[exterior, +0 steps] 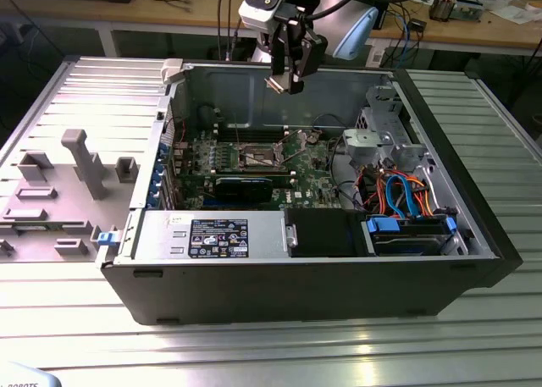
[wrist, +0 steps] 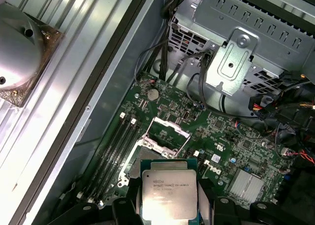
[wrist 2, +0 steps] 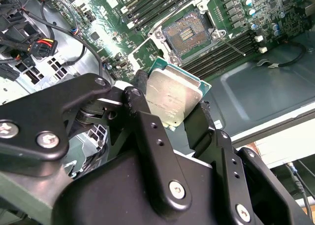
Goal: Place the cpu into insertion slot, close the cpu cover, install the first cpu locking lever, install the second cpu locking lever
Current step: 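Place the cpu into insertion slot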
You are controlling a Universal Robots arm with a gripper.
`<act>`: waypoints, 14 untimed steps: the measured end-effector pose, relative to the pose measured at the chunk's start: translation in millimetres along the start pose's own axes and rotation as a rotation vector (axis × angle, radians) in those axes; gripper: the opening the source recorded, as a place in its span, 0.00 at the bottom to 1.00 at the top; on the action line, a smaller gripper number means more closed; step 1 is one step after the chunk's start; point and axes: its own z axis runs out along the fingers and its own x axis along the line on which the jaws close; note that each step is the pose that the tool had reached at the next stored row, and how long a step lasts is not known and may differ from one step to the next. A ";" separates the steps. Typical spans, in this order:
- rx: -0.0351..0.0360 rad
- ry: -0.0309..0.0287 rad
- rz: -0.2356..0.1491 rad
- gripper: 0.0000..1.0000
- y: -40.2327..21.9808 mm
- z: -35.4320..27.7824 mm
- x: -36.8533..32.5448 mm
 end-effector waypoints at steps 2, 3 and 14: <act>0.0000 0.0000 0.000 0.54 0.0 0.0 0.0; 0.0000 0.0000 0.000 0.54 0.0 0.0 0.0; 0.0003 -0.0028 0.055 0.54 0.0 0.5 0.0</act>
